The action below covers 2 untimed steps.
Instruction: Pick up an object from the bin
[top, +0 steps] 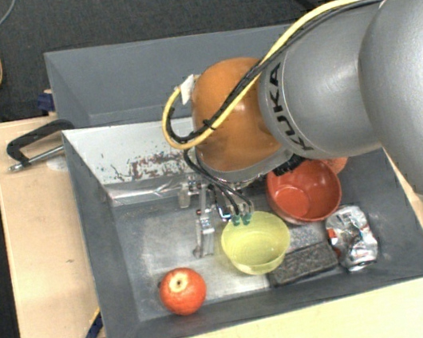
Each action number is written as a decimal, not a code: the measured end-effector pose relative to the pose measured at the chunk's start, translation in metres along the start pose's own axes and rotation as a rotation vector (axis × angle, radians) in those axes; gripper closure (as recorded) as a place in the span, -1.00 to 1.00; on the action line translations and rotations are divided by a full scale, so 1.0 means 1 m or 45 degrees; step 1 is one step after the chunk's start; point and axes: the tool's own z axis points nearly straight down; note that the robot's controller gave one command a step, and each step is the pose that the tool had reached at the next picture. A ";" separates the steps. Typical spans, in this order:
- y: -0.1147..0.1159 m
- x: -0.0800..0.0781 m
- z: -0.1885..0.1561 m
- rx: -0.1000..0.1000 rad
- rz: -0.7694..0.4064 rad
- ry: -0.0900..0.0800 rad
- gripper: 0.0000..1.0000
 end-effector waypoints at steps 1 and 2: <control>0.013 -0.048 -0.027 -0.004 -0.181 -0.013 -1.00; -0.010 -0.052 -0.021 -0.007 0.122 -0.015 -1.00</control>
Offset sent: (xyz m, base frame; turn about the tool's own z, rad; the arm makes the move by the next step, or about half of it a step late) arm 0.0463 0.0114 0.0246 -0.1409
